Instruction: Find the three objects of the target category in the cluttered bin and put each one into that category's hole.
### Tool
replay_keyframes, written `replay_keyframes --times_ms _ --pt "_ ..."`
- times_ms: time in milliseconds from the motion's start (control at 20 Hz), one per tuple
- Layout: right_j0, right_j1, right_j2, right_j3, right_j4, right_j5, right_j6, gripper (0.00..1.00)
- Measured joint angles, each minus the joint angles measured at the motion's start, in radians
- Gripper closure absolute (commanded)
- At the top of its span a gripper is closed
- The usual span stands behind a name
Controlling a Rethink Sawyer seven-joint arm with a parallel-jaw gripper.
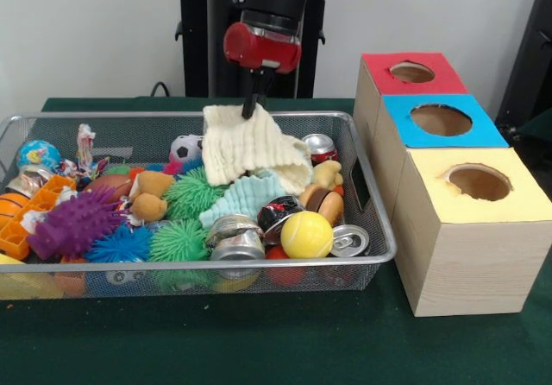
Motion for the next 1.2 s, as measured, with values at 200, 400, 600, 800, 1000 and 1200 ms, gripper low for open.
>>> replay_keyframes --times_ms 200,400,600,800,1000,1200 --pt "-0.033 -0.03 -0.002 0.0 -0.009 0.0 0.0 1.0" --pt "-0.093 -0.051 0.008 0.0 -0.008 0.0 0.0 1.0" --pt "-0.159 -0.068 0.025 0.001 0.026 0.0 0.0 1.0" --pt "-0.193 -0.075 0.04 0.001 0.071 0.0 0.0 1.0" --pt "-0.202 -0.077 0.051 0.003 0.112 0.0 0.0 0.0" --pt "-0.2 -0.078 0.058 0.004 0.14 0.0 -0.002 0.0"
